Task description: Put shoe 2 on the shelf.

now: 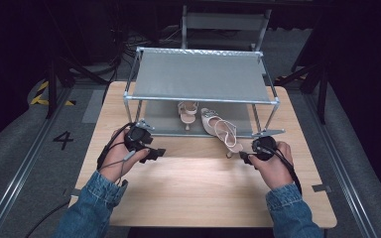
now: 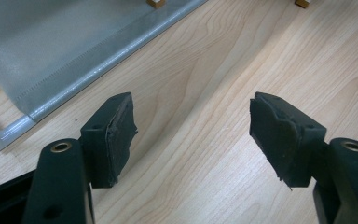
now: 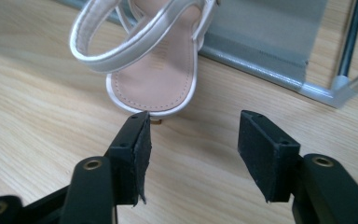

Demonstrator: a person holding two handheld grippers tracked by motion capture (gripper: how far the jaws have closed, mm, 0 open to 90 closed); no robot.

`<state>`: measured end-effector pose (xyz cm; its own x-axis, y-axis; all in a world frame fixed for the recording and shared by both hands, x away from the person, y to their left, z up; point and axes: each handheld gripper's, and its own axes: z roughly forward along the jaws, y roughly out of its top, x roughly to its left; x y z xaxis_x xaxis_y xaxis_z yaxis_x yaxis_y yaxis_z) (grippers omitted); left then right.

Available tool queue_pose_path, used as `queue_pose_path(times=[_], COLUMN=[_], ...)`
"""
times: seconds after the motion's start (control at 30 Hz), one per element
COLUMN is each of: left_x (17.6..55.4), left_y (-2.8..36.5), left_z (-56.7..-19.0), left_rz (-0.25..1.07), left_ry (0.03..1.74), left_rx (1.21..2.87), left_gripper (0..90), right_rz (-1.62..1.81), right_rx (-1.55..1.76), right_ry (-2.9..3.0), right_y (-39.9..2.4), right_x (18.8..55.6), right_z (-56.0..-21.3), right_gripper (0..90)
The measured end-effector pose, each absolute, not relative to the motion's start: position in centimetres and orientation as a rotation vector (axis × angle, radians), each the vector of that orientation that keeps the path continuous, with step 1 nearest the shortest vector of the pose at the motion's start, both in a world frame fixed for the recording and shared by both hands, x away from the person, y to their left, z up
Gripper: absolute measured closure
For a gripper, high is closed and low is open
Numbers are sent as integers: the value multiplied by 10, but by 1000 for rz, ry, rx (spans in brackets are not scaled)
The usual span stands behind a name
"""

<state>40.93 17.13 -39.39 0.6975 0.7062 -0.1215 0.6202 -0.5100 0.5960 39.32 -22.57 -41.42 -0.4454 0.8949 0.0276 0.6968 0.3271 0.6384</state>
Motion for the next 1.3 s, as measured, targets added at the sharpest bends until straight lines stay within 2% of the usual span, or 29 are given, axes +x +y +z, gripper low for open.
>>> queue_pose_path(times=[0.27, 0.53, 0.7, 1.03, 1.3], left_x=[408, 407, 407, 407, 407], left_y=[177, 177, 178, 179, 179], left_z=[-394, -395, -396, -396, -396], left_rz=[181, 189, 188, 195, 192], left_ry=[1024, 1026, 1031, 1022, 1025], left_rx=[2281, 2284, 2281, 2286, 2287], left_gripper=[318, 317, 317, 318, 318], right_rz=[916, 903, 924, 1047, 1115], right_rx=[1417, 1421, 1390, 1378, 1360], right_ry=[2266, 2300, 2305, 2277, 2239], right_y=[-228, -219, -209, -201, -195], right_x=[388, 396, 403, 411, 412], right_z=[-421, -443, -451, -466, -462], right_gripper=[459, 490, 549, 745, 776])
